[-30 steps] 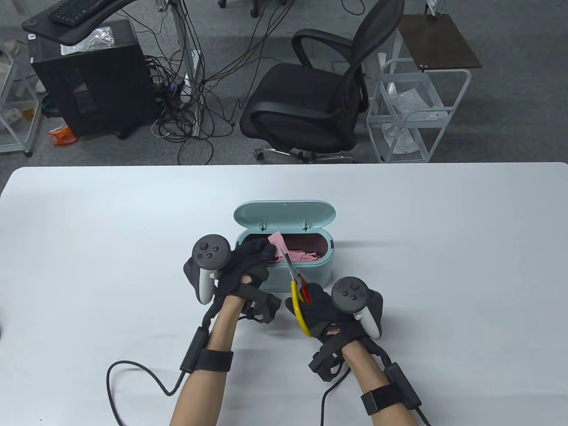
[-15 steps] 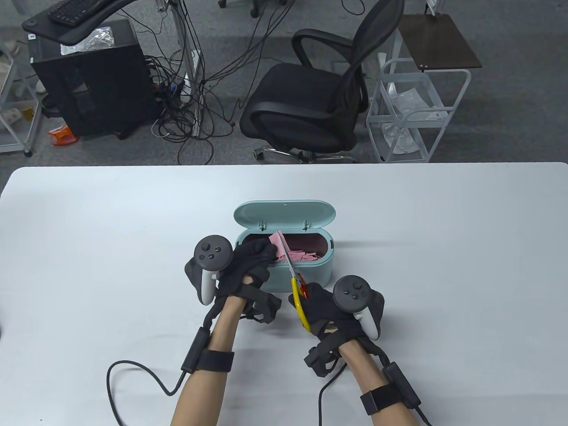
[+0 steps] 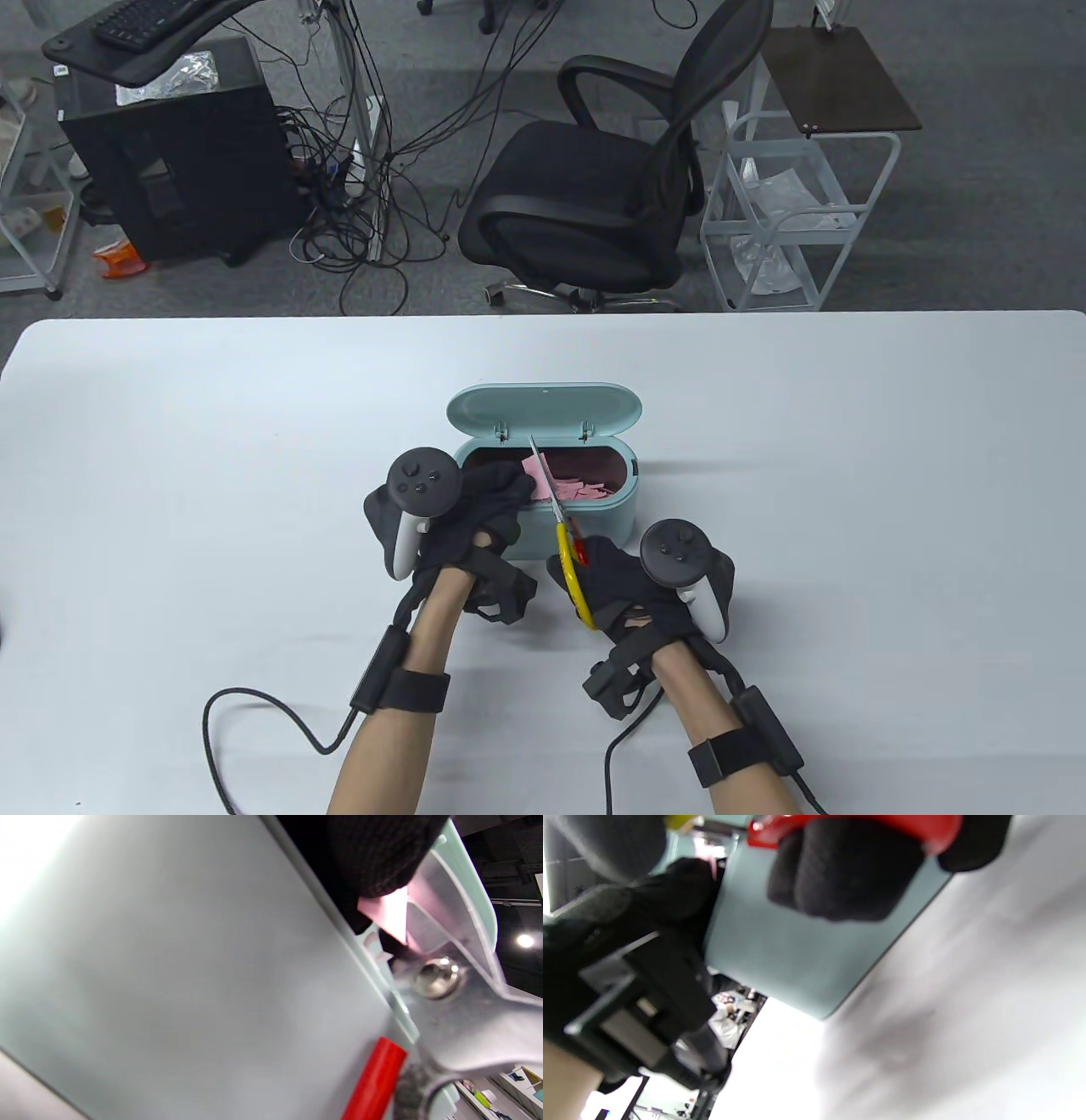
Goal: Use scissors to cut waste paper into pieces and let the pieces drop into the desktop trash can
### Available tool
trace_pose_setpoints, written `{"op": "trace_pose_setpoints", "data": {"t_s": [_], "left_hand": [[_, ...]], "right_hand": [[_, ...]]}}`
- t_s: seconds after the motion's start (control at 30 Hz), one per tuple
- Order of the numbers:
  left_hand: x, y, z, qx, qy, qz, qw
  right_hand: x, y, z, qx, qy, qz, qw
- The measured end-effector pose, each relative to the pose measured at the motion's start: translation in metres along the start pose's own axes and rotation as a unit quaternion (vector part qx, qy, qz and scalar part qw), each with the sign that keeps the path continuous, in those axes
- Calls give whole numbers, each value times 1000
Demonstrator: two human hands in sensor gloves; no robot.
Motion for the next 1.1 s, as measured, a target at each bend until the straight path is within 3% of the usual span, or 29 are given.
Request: {"op": "trace_pose_setpoints", "data": {"t_s": [0.37, 0.63, 0.9, 1.1], "left_hand": [[1, 2, 0, 11, -4, 23, 1000], [3, 6, 0, 30, -13, 65, 997], [4, 8, 0, 39, -17, 87, 995], [4, 8, 0, 37, -17, 86, 995]], "right_hand": [[-4, 1, 1, -12, 31, -67, 997], [-2, 6, 8, 19, -19, 38, 999], [3, 6, 10, 15, -6, 95, 995], [7, -1, 6, 2, 7, 90, 996]]}}
Point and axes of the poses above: the tracker on the back of each hand, its own y axis roughly to the little-finger side, its own z axis roughly from the fingertips to the wrist, x = y × z, the point moved 2 cm from there along -z, roughly from the wrist to the fingertips, and after that the axes turned 15 degrees about -y, right-handed, at the moved point
